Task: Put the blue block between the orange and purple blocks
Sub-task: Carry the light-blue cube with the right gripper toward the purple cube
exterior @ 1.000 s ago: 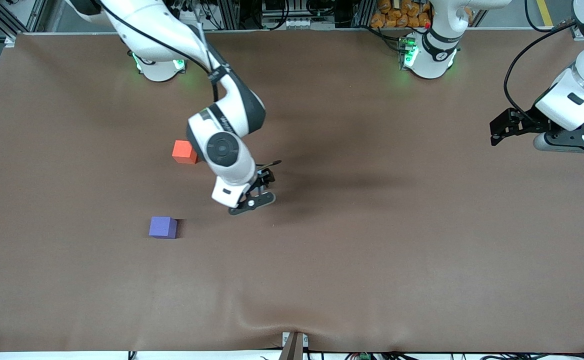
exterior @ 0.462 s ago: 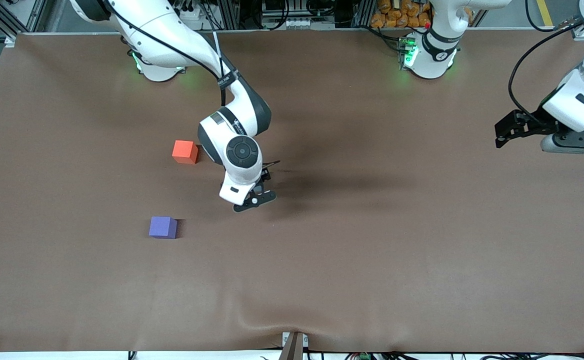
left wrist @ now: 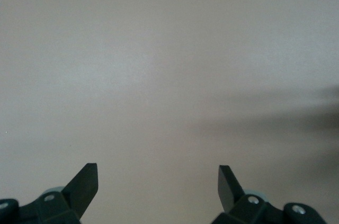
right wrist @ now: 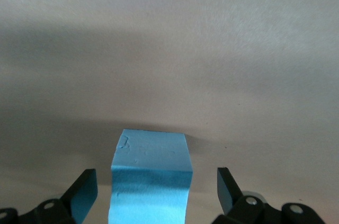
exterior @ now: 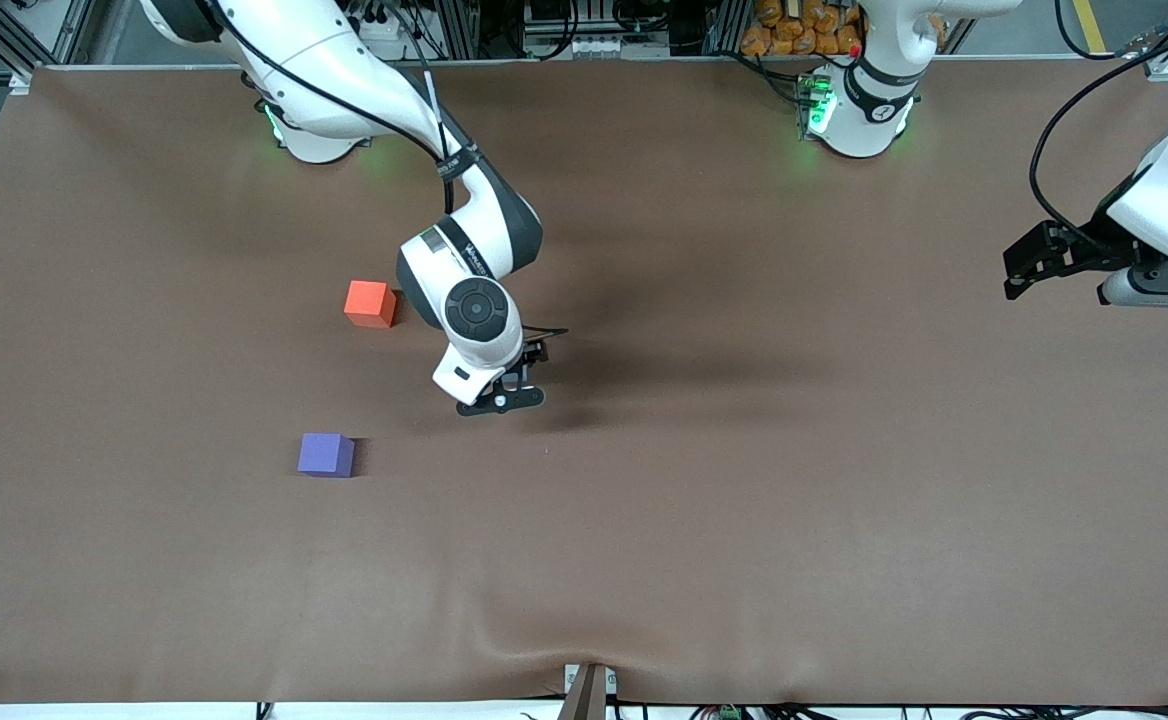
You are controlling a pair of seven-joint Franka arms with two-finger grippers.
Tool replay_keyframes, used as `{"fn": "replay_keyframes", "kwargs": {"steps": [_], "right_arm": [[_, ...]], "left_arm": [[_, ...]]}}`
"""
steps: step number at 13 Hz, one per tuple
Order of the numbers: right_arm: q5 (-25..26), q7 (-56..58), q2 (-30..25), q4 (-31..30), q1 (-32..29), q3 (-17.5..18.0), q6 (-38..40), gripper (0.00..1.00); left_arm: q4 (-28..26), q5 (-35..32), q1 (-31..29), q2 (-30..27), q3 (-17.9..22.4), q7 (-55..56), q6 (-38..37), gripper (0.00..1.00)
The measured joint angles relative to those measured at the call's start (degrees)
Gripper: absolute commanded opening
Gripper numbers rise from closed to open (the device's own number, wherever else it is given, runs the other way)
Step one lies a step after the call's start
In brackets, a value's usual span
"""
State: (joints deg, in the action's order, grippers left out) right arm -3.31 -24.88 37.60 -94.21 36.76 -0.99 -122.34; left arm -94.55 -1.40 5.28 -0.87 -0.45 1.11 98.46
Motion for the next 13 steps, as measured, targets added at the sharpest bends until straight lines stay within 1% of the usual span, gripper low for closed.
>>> {"fn": "replay_keyframes", "kwargs": {"steps": [1, 2, 3, 4, 5, 6, 9, 11, 13], "right_arm": [[-0.14, -0.24, 0.08, -1.29, 0.01, 0.02, -1.29, 1.00], [-0.30, -0.39, 0.18, -2.17, 0.01, 0.04, -2.01, 1.00], [-0.38, -0.45, 0.19, -2.62, 0.03, 0.05, -2.32, 0.63], [-0.41, -0.49, 0.19, -2.73, 0.04, 0.06, -2.42, 0.31], [-0.44, -0.52, 0.19, -2.72, 0.04, 0.06, -2.46, 0.19], [-0.47, -0.54, 0.19, -2.72, 0.04, 0.05, -2.53, 0.16], [-0.58, -0.62, -0.60, -2.19, -0.22, -0.33, -2.95, 0.15], [-0.58, -0.16, -4.06, -1.87, -2.79, -0.90, -2.15, 0.16], [-0.59, 3.27, -9.57, -1.84, -8.12, -1.18, 2.18, 0.16]], "left_arm": [[0.15, 0.00, -2.30, 0.06, -2.49, -0.01, 0.00, 1.00], [0.23, 0.00, -3.37, 0.06, -3.66, 0.00, 0.00, 1.00], [0.30, 0.00, -3.76, 0.06, -4.07, 0.00, 0.00, 1.00], [0.37, 0.00, -3.89, 0.06, -4.13, 0.00, 0.00, 1.00], [0.52, 0.00, -3.90, 0.06, -4.20, 0.00, 0.00, 1.00], [0.74, 0.00, -3.90, 0.06, -4.38, 0.00, 0.00, 1.00], [1.16, 0.00, -4.07, 0.06, -4.50, 0.00, 0.00, 1.00], [1.38, 0.00, -4.23, 0.06, -4.48, 0.00, -0.01, 1.00], [1.49, 0.00, -4.69, 0.06, -4.42, 0.00, -0.02, 1.00]]}}
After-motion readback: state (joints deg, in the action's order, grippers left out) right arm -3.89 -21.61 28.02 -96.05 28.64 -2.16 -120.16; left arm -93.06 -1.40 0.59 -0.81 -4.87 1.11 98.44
